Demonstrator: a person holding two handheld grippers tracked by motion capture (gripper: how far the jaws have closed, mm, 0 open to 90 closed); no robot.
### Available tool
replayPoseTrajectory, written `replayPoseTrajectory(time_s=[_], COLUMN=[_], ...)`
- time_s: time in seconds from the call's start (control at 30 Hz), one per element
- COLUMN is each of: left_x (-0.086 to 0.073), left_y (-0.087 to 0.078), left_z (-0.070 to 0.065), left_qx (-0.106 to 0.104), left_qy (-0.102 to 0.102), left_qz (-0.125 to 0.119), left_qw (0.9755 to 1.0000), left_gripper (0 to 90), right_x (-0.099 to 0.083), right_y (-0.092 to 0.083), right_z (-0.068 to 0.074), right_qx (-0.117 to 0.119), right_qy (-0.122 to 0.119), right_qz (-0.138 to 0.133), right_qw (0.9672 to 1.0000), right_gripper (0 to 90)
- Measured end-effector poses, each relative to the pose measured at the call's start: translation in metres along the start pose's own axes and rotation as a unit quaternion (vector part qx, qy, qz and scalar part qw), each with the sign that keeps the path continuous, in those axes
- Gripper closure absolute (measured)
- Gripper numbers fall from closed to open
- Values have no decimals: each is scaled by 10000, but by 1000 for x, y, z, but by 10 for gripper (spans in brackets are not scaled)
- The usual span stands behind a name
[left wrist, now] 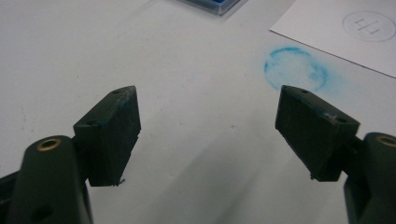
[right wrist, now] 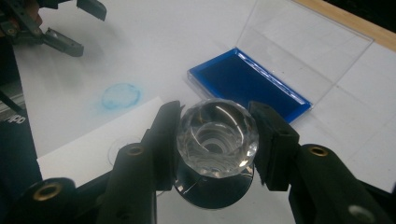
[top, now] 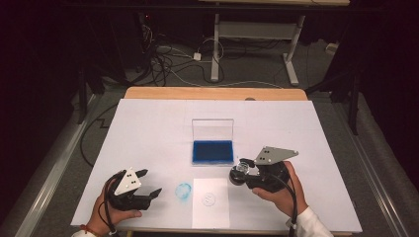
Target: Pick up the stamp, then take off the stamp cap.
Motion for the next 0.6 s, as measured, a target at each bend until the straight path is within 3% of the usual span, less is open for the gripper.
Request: replayPoseTrajectory(time_s=[0.17,0.37,0.47,0.5,0.6], left_x=[-1,12,28,38,47], left_y=[3,7,16,24,32], left_z=[-4,-13,-22,-26,-28], left_qx=[-40,-215,-332,-362,-422], left_qy=[17,-39,164,335,445], left_qz=[68,-169,-280,-273,-280], left_qw=[10000,9996,9989,9984,9977], left_gripper=[223,221,222,221,222], right_x=[6,15,26,29,39], right_y=[-5,-7,-4,-3,-1], right_z=[-5,-5,-1,1,10], right_qx=[-106,-119,-51,-9,140], right_qy=[116,270,451,508,539], right_qz=[-159,-364,-561,-603,-701], right_qw=[9998,9989,9974,9969,9960], right_gripper=[570,570,570,570,570])
Point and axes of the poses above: each handheld gripper's, and its own axes: y roughly forward along the jaws, x roughly out of its top, z roughly to its left, the point moved 10 cm from there along y, roughly forward along the jaws, and after that the axes turned 14 degrees about -x, right-handed, at the moved point
